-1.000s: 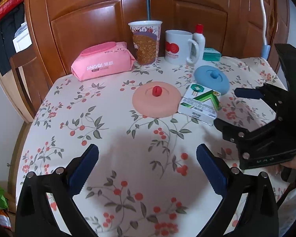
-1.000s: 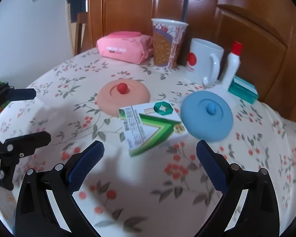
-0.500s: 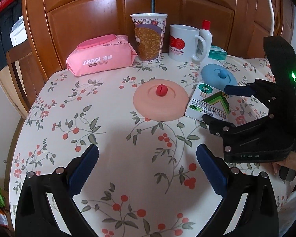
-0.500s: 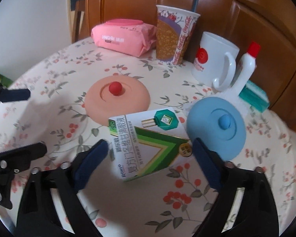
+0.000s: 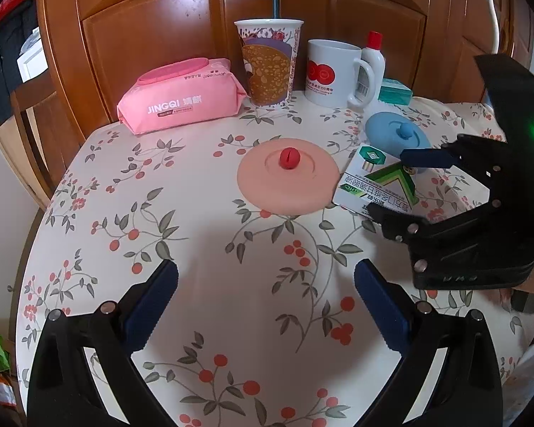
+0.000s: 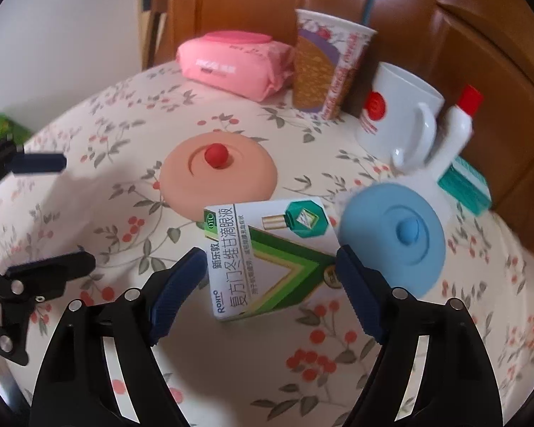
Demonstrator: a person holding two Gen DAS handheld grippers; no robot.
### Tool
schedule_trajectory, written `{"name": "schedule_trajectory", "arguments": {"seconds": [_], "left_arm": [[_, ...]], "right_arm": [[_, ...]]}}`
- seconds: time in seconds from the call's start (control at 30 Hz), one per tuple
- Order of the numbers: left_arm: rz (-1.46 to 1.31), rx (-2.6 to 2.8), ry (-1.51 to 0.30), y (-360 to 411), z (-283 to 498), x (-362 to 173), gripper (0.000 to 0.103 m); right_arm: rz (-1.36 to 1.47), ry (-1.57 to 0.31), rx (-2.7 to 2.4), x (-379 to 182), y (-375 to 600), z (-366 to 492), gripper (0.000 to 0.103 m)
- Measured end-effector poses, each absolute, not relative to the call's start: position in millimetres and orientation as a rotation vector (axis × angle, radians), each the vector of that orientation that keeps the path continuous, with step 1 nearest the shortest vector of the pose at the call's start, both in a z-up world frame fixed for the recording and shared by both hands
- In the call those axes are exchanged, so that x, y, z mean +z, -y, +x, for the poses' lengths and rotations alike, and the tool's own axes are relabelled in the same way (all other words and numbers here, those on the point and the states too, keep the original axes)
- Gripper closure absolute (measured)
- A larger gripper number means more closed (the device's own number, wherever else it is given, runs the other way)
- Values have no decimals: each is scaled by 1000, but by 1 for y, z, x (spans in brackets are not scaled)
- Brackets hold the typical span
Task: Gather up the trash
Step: 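Move right tool to the white-green medicine box and grip it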
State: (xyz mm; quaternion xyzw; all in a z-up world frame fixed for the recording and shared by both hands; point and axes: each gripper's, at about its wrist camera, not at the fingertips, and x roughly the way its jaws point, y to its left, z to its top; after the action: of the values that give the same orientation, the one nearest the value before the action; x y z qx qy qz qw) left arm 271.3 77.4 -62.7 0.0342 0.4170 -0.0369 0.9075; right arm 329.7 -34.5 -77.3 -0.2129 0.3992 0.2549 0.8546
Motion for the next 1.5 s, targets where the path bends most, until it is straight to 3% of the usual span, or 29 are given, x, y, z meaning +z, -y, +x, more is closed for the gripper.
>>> {"name": "schedule_trajectory", "arguments": {"seconds": [0.5,0.93,1.2,1.5], "left_arm": [[54,-74,-873,-79,275,-66,5],[55,-60,-881,-83,277,-63,5],[57,-60,-885,-80,279,-64,5],[54,-46,-876,-88,276,-61,5]], "right_arm": [[-383,-861,530,-76,46,304,20],[-409,-886,568,-85,46,343,21],[-360,-918,549,-82,35,352,9],[-259,-916,398,-73,21,367,5]]}}
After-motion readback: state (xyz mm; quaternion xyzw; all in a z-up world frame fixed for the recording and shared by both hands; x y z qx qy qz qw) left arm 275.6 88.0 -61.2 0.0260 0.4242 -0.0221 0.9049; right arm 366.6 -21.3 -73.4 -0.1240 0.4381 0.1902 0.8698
